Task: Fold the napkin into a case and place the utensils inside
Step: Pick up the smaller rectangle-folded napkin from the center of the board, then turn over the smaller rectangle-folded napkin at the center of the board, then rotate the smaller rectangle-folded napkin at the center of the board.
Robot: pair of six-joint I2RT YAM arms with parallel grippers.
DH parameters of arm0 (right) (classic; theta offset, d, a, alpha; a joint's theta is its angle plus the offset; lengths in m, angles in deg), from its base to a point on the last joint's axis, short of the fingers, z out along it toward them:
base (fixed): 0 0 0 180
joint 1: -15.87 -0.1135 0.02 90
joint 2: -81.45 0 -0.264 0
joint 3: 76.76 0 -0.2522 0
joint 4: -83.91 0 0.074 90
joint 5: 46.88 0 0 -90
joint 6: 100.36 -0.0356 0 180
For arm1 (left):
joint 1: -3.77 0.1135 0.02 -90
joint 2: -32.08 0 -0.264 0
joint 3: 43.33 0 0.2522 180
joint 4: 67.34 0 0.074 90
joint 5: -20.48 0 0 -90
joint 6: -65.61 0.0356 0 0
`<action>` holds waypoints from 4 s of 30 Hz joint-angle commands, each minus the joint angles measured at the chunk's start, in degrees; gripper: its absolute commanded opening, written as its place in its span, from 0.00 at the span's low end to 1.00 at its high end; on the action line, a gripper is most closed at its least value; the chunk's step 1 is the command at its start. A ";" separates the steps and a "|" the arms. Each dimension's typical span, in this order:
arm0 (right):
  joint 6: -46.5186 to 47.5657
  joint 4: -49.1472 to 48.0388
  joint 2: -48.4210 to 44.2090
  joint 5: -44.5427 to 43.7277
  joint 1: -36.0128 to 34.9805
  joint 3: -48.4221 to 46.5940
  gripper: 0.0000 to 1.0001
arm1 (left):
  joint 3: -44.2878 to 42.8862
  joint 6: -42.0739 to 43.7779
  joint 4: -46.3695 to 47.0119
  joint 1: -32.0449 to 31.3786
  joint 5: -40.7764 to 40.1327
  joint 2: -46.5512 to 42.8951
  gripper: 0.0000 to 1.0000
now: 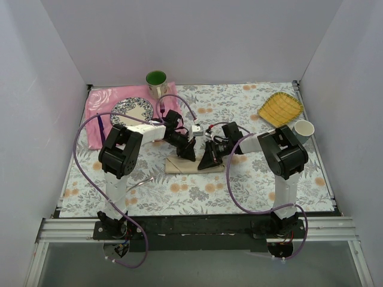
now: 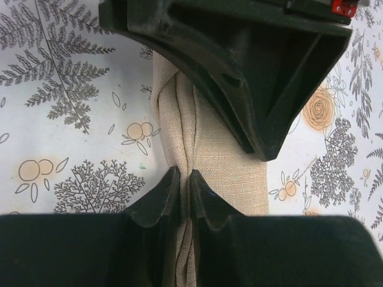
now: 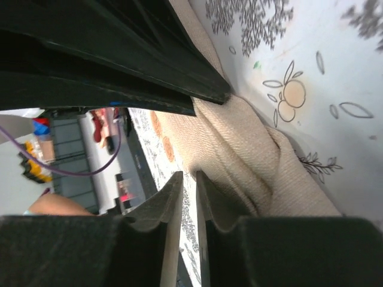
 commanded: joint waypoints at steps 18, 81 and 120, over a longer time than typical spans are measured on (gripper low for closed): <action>15.31 18.08 -9.22 -0.97 17.37 -23.11 0.39 | 2.60 0.70 18.44 -1.28 -24.00 -17.36 0.00; 38.78 29.33 -5.00 -11.61 6.22 -13.45 0.34 | 28.54 -20.30 3.60 -22.65 -21.91 -34.53 0.20; 14.12 2.36 -42.72 -8.89 -2.05 7.82 0.99 | 16.75 -58.07 28.28 11.29 -16.52 -42.42 0.98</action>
